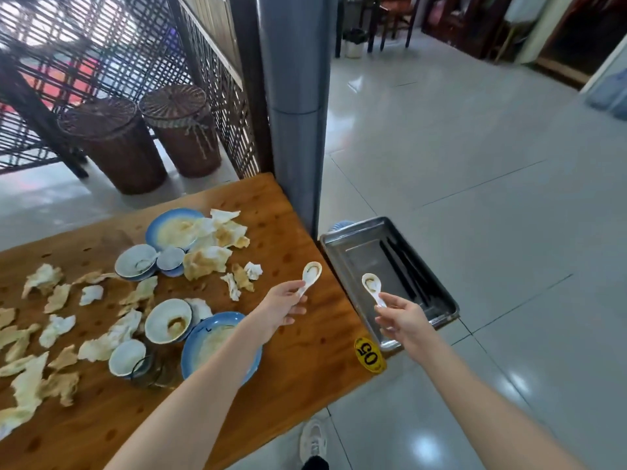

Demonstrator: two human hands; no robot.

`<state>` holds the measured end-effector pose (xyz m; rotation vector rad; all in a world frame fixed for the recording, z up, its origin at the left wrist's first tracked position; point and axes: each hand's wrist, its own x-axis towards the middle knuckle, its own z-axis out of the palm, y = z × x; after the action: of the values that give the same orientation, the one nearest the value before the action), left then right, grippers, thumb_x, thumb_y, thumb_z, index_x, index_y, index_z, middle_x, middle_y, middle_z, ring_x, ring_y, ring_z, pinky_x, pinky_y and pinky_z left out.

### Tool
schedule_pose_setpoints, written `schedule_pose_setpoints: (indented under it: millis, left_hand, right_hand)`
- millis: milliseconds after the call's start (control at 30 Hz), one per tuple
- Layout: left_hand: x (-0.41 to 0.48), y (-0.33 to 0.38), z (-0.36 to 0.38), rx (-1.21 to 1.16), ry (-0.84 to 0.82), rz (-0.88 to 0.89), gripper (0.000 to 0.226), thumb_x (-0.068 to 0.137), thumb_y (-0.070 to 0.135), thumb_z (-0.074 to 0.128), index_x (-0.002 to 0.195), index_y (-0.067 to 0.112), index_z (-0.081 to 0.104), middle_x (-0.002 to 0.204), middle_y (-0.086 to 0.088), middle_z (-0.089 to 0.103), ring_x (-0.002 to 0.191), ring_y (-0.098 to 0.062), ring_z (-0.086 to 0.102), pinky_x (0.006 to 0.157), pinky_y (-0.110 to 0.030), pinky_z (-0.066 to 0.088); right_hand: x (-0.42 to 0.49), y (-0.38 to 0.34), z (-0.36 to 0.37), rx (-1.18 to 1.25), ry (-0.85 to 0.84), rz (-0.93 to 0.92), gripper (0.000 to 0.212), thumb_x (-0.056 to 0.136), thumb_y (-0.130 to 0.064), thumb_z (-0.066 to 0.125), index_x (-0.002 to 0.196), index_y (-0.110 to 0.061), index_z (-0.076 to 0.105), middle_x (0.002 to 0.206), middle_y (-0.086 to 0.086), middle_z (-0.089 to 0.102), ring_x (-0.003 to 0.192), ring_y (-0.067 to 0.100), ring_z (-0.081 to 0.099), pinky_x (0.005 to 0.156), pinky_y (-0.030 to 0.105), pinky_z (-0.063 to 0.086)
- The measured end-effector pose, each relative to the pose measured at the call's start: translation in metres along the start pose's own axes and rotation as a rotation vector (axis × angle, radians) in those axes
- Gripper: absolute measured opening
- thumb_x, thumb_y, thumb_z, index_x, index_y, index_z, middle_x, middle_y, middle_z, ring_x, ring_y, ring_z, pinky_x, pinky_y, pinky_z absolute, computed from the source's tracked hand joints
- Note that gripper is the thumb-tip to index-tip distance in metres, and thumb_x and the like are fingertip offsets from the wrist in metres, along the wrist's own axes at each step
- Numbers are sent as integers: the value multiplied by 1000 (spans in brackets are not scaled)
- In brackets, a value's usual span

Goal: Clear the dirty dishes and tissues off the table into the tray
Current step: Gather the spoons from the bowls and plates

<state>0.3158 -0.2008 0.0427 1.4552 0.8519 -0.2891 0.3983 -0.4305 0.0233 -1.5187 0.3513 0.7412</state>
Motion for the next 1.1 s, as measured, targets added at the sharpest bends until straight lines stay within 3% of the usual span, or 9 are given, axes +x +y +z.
schedule_pose_setpoints:
  millis: [200,300,600,733,867,1000,1100]
  left_hand:
    - [49,35,10,57,-12,1,33,99,11,50,129,24,56,115,-5,62,93,-18,62,76,-26,47]
    - [69,47,25,107,-49,-17,37,98,6,52,129,25,56,113,-5,61,95,-19,62,77,-26,48]
    - [121,69,71,111,-67,-50,38,97,1,49,126,23,57,111,-7,64,83,-17,62,61,-21,43]
    - [149,78,87,60,-14,-93,34,97,-1,49,120,23,58,105,-6,65,74,-15,61,57,-20,41]
    - [180,81,105,9,46,-145,31,98,3,49,119,24,57,103,-3,66,76,-14,63,64,-24,44]
    - [217,84,141,-16,83,-228,30,98,5,49,120,25,56,106,-4,65,80,-14,63,57,-20,43]
    - [249,83,173,-53,114,-287,30,99,4,47,119,24,56,104,-3,65,76,-14,63,55,-21,40]
  right_hand:
    - [40,-20,-2,-1,24,27,26,87,0,64,109,-15,62,84,6,65,69,17,61,65,30,49]
    - [51,-17,-12,-2,47,66,25,87,0,65,107,-15,63,79,4,65,64,15,61,60,27,48]
    - [112,-37,-69,81,187,166,18,87,-2,65,101,-14,64,80,5,65,62,14,60,60,28,46]
    - [164,-60,-86,92,155,178,14,89,-5,64,101,-13,63,81,5,63,64,15,58,61,27,47]
    - [224,-80,-106,23,94,202,17,91,-11,63,107,-10,62,82,5,64,63,16,57,60,28,45]
    - [282,-93,-132,-54,63,249,17,92,-11,60,109,-11,60,84,5,64,66,17,57,64,29,44]
    - [325,-96,-152,-106,49,276,19,93,-9,57,112,-10,59,91,9,63,70,17,58,76,36,46]
